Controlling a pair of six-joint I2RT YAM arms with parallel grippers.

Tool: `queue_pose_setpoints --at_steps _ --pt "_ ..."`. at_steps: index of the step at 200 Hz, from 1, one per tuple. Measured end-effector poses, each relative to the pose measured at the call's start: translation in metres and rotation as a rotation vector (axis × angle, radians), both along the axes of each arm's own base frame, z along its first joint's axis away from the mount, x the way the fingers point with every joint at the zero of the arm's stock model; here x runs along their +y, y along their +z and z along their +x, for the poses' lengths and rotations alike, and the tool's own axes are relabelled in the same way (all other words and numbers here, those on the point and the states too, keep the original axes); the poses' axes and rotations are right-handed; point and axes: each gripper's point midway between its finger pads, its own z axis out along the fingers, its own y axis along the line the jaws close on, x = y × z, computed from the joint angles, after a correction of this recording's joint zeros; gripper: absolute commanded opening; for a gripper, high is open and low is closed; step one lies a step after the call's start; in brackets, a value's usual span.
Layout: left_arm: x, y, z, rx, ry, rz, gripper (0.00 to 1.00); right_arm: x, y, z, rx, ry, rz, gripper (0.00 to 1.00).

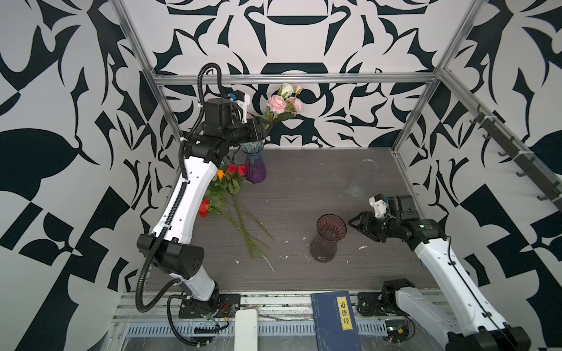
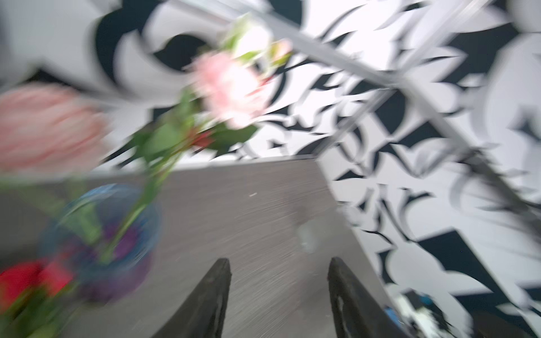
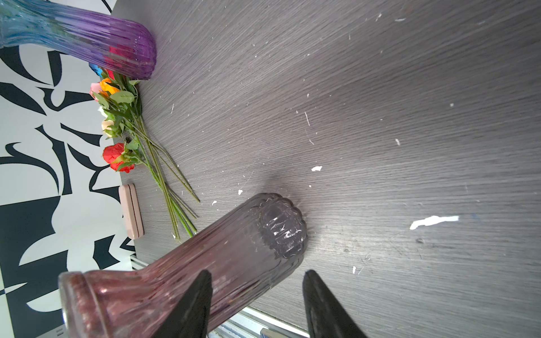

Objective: Arrange flowers in a vase
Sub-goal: Place the vase at the center of the table, then adjust the flower in the vase.

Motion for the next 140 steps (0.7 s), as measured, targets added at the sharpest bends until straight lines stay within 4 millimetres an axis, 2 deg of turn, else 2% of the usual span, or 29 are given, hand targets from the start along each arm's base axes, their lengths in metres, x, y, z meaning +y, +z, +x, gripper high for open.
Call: queue_pose_setpoints --at_steps 11,25,38,67,94,113,140 --pt "-0.018 0.01 0.008 -0.04 -0.081 -0.029 0.57 0.0 0.002 0.001 -0.005 0.001 0.001 0.54" --pt "-0.04 0.003 0.026 -0.052 -0.165 -0.045 0.57 0.0 0.004 0.002 -0.013 0.002 0.002 0.54" --pt "-0.057 -0.017 0.045 -0.038 -0.217 -0.057 0.57 0.0 0.005 0.002 -0.015 0.002 0.002 0.54" --pt "-0.081 -0.077 0.084 0.05 -0.262 -0.058 0.57 0.0 0.007 0.001 -0.023 0.001 0.003 0.54" --pt "-0.085 -0.109 0.107 0.089 -0.232 -0.048 0.55 0.0 0.007 0.001 -0.025 0.002 0.004 0.54" --pt "-0.078 -0.114 0.12 0.075 -0.142 -0.012 0.56 0.0 0.007 0.001 -0.024 0.002 0.004 0.54" --pt "-0.066 -0.11 0.145 -0.029 0.047 0.083 0.59 0.0 0.006 0.001 -0.021 0.002 0.003 0.54"
